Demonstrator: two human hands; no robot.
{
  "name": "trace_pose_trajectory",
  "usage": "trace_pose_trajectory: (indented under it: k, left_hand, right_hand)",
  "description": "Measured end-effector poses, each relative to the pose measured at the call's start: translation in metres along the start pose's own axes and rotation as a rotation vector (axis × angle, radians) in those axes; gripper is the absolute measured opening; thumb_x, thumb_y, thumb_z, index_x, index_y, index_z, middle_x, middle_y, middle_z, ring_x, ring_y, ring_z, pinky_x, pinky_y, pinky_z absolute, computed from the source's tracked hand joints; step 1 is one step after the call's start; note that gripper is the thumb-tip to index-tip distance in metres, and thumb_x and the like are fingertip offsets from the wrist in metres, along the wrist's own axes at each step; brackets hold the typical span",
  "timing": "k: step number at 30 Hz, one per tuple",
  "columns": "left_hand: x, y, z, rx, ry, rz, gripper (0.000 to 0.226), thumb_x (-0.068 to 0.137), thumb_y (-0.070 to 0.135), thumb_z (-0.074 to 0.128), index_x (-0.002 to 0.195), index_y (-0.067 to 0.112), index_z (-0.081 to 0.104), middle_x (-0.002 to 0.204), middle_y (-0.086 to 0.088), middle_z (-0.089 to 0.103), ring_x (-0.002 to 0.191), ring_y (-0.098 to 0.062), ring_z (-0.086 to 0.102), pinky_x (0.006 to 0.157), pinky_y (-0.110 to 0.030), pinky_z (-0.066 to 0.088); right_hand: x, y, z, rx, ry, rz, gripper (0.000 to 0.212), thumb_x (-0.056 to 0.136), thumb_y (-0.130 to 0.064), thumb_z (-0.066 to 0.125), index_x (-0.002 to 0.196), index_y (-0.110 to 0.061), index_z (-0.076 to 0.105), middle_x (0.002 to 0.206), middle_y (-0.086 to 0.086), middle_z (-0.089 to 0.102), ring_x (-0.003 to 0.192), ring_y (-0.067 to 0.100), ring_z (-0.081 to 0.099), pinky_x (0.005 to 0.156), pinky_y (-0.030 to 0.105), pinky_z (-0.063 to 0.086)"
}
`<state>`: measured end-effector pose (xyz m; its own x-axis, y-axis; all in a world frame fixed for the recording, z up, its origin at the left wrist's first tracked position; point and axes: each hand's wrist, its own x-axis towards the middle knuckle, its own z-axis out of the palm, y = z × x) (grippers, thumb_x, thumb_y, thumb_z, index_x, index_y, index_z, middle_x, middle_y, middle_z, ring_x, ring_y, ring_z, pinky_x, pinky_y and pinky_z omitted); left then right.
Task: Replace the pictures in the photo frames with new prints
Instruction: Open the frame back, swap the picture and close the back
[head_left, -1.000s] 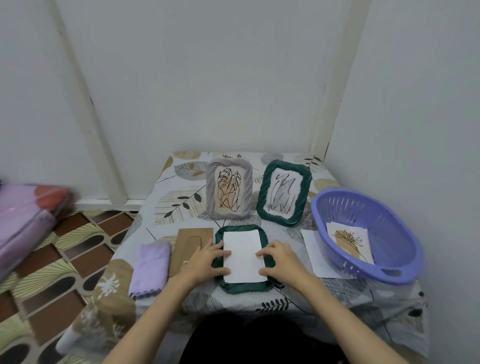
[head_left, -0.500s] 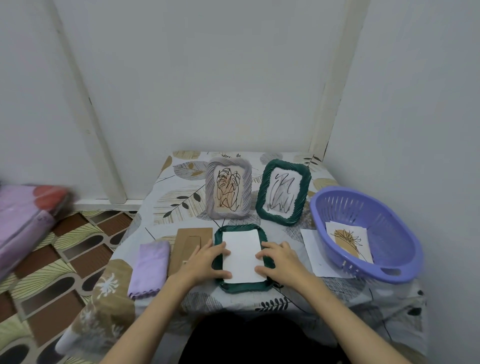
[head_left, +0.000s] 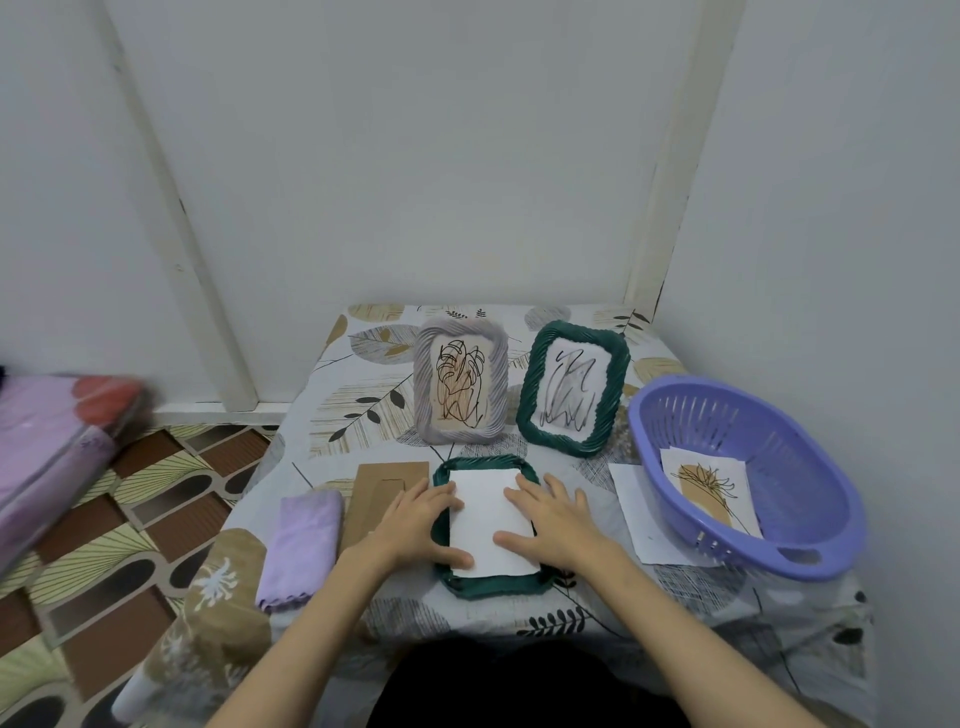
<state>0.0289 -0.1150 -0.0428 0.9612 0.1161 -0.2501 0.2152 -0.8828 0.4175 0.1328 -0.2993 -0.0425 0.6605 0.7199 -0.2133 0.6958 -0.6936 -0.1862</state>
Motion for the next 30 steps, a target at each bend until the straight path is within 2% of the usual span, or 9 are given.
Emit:
trace_pose_trajectory:
  k: [2, 4, 14, 17, 19, 21, 23, 27, 30]
  left_hand:
    - [0.002, -0.003, 0.0, 0.01, -0.011, 0.005, 0.146, 0.017, 0.099, 0.025, 0.143, 0.025, 0.026, 0.157, 0.008, 0.007, 0.145, -0.021, -0.005, 0.117, -0.045, -0.002]
    - [0.004, -0.004, 0.001, 0.024, -0.027, 0.005, 0.151, 0.015, 0.1, 0.023, 0.145, 0.024, 0.021, 0.157, 0.008, 0.005, 0.145, -0.02, -0.007, 0.117, -0.045, -0.004]
    - [0.004, -0.004, 0.003, 0.029, -0.015, 0.012, 0.145, 0.019, 0.098, 0.025, 0.145, 0.026, 0.02, 0.157, 0.011, 0.004, 0.145, -0.017, -0.008, 0.117, -0.043, -0.006]
    - [0.0, 0.0, 0.0, 0.024, -0.03, -0.006, 0.14, 0.026, 0.095, 0.033, 0.146, 0.026, 0.019, 0.157, 0.009, 0.005, 0.145, -0.017, -0.008, 0.117, -0.043, -0.006]
    - [-0.005, 0.002, -0.003, 0.071, 0.072, -0.078, 0.125, 0.043, 0.092, 0.039, 0.146, 0.025, 0.019, 0.158, 0.005, 0.006, 0.145, -0.019, -0.005, 0.116, -0.044, -0.004]
    - [-0.012, -0.002, -0.007, 0.166, 0.351, -0.254, 0.105, 0.064, 0.083, 0.03, 0.144, 0.016, 0.025, 0.157, -0.002, 0.01, 0.145, -0.024, -0.002, 0.116, -0.047, -0.002]
    - [-0.019, -0.012, -0.01, 0.237, 0.51, -0.442, 0.092, 0.076, 0.076, 0.03, 0.138, 0.007, 0.036, 0.156, -0.01, 0.013, 0.145, -0.027, -0.004, 0.115, -0.051, -0.002]
    - [-0.027, -0.023, -0.006, 0.278, 0.423, -0.568, 0.088, 0.072, 0.077, 0.043, 0.13, 0.01, 0.048, 0.155, -0.01, 0.018, 0.145, -0.028, -0.004, 0.114, -0.054, -0.004]
    - [-0.022, -0.02, -0.002, 0.223, 0.471, -0.588, 0.082, 0.073, 0.068, 0.05, 0.128, 0.008, 0.051, 0.154, -0.012, 0.021, 0.145, -0.028, -0.003, 0.114, -0.052, -0.003]
  right_hand:
    - [0.001, 0.0, -0.001, 0.002, 0.002, -0.004, 0.071, 0.086, -0.063, 0.039, 0.145, -0.029, 0.02, 0.157, -0.006, 0.005, 0.143, 0.025, 0.0, 0.112, 0.056, 0.004]
    - [0.001, 0.0, -0.001, 0.01, 0.008, -0.005, 0.071, 0.086, -0.063, 0.039, 0.145, -0.029, 0.02, 0.157, -0.006, 0.005, 0.143, 0.025, 0.0, 0.112, 0.056, 0.004]
    - [-0.001, 0.001, -0.001, 0.037, -0.009, 0.0, 0.07, 0.086, -0.062, 0.039, 0.145, -0.03, 0.019, 0.157, -0.008, 0.003, 0.143, 0.024, -0.001, 0.113, 0.056, 0.003]
    - [-0.001, 0.001, -0.002, 0.034, -0.012, -0.004, 0.07, 0.087, -0.062, 0.039, 0.145, -0.029, 0.019, 0.157, -0.008, 0.003, 0.143, 0.024, -0.001, 0.113, 0.057, 0.003]
    - [-0.001, 0.002, -0.002, 0.032, -0.011, -0.006, 0.07, 0.087, -0.062, 0.039, 0.145, -0.029, 0.019, 0.157, -0.008, 0.002, 0.144, 0.024, -0.002, 0.113, 0.057, 0.004]
    - [-0.001, 0.003, -0.002, 0.046, 0.002, -0.006, 0.07, 0.087, -0.063, 0.038, 0.146, -0.031, 0.018, 0.157, -0.008, 0.0, 0.144, 0.023, -0.004, 0.113, 0.058, 0.002]
    - [-0.002, 0.006, -0.001, 0.07, 0.038, 0.01, 0.071, 0.086, -0.065, 0.038, 0.146, -0.033, 0.016, 0.157, -0.007, -0.003, 0.144, 0.022, -0.007, 0.113, 0.057, 0.0]
    - [-0.005, 0.007, 0.005, 0.082, 0.074, 0.035, 0.072, 0.084, -0.068, 0.038, 0.145, -0.035, 0.017, 0.157, -0.006, -0.009, 0.143, 0.023, -0.011, 0.113, 0.058, -0.001]
    - [-0.009, 0.006, 0.01, 0.113, 0.107, 0.03, 0.07, 0.084, -0.068, 0.038, 0.144, -0.036, 0.021, 0.157, -0.007, -0.008, 0.143, 0.022, -0.012, 0.113, 0.058, -0.001]
